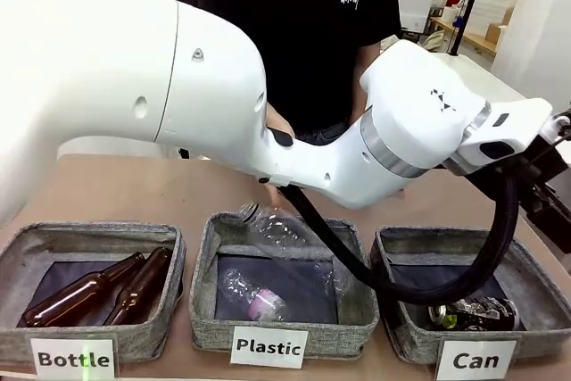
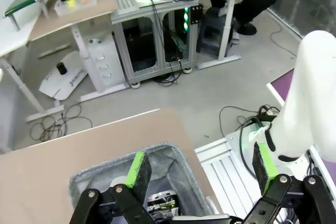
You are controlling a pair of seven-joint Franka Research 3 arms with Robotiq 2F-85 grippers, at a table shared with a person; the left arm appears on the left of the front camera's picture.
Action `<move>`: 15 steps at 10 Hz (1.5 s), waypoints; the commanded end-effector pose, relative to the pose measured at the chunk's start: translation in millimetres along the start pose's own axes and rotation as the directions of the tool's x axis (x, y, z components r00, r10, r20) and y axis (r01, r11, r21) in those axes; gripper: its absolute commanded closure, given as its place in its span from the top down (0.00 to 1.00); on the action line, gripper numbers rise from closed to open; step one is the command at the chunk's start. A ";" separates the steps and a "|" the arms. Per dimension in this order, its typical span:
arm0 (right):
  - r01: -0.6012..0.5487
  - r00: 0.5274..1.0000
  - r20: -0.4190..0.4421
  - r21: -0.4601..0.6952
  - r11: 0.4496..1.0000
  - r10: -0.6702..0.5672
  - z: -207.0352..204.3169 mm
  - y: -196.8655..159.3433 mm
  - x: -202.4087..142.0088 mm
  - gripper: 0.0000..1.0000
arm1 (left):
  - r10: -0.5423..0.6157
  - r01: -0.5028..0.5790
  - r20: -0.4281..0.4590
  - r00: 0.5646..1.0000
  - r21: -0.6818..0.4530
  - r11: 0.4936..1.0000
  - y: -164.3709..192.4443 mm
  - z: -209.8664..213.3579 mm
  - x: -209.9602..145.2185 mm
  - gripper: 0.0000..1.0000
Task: Sort the can waste into the basket.
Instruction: Pick up the can waste from the table and place it in the right Fabric basket.
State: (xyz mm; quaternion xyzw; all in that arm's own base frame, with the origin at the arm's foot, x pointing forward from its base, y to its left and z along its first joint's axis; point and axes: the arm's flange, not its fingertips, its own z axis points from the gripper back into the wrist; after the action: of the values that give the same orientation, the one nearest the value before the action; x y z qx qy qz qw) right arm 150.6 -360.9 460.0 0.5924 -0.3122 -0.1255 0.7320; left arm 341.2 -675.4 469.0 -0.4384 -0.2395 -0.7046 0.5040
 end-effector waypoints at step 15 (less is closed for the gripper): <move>-0.010 0.883 -0.469 -0.028 1.000 -0.004 -306.3 68.2 -85.5 1.00 | 0.575 -0.680 0.437 0.692 0.126 0.722 -159.9 412.0 -216.1 1.00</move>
State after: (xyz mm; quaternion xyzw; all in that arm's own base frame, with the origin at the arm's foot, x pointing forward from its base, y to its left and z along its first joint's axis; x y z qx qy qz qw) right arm 260.7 -101.3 487.1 0.5861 -0.1472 0.0423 0.7957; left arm 379.6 -221.5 517.4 -0.5342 -0.2782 -0.3752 0.7047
